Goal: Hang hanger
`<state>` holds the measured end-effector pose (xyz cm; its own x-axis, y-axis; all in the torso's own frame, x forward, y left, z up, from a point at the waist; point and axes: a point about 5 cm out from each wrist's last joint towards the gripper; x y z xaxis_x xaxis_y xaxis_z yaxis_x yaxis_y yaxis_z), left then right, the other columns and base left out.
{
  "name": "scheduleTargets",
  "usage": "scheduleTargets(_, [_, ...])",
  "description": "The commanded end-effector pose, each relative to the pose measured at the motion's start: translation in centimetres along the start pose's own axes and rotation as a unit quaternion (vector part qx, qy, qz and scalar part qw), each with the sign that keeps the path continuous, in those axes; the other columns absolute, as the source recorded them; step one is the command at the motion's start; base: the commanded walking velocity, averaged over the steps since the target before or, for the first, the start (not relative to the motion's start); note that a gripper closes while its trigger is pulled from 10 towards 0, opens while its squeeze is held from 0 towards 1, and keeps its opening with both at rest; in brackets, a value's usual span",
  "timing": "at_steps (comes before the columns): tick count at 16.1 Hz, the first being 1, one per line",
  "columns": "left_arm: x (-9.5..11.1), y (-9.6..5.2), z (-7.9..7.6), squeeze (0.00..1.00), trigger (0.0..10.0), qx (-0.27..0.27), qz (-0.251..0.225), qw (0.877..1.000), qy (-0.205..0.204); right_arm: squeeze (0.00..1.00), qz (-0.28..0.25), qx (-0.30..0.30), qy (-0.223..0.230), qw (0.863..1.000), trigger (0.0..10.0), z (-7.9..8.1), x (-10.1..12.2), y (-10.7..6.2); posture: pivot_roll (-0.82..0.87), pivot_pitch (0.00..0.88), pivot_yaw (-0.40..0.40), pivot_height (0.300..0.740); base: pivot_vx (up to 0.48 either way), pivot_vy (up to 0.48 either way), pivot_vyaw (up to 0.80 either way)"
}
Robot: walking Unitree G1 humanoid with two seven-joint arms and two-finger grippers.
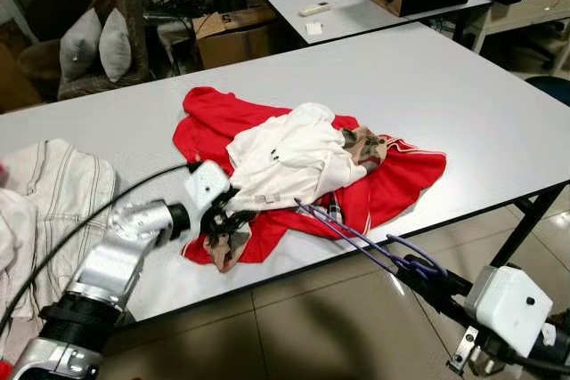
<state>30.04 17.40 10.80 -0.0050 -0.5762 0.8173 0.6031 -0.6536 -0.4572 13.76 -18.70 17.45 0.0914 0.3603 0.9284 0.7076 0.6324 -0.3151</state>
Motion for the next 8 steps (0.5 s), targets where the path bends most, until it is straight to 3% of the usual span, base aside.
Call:
scheduleTargets(1, [0.0, -0.1, 0.3, 0.00, 0.0, 0.003, 0.012, 1.000, 0.009, 0.00, -0.001, -0.003, 0.001, 1.000, 10.0, 0.0, 0.1, 0.1, -0.07, 0.000, 0.136, 0.740, 0.000, 0.000, 0.00])
scheduleTargets(5, [0.6, 0.2, -0.2, 0.00, 0.0, -0.009, -0.005, 1.000, 0.014, 0.00, 0.001, -0.010, -0.002, 1.000, 10.0, -0.3, 0.0, 0.0, -0.06, 0.000, 0.135, 0.740, 0.000, 0.000, 0.00])
scheduleTargets(8, [2.1, 0.1, -1.2, 0.00, 0.0, -0.050, -0.037, 0.997, 0.048, 0.00, -0.005, -0.055, -0.027, 0.998, 10.0, -1.3, 0.1, 0.1, -0.07, 0.000, 0.143, 0.740, 0.000, 0.000, 0.00])
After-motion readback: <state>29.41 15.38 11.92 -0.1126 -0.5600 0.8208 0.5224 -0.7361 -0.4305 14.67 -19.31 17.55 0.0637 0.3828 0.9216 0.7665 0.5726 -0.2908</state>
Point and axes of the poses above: a point about 5 cm out from each wrist's last joint towards the gripper, its own y axis pointing out of the wrist towards the gripper, its own x axis along the axis of the wrist's last joint, z = x × y, and after that the axes turned 11 degrees about y, right-handed
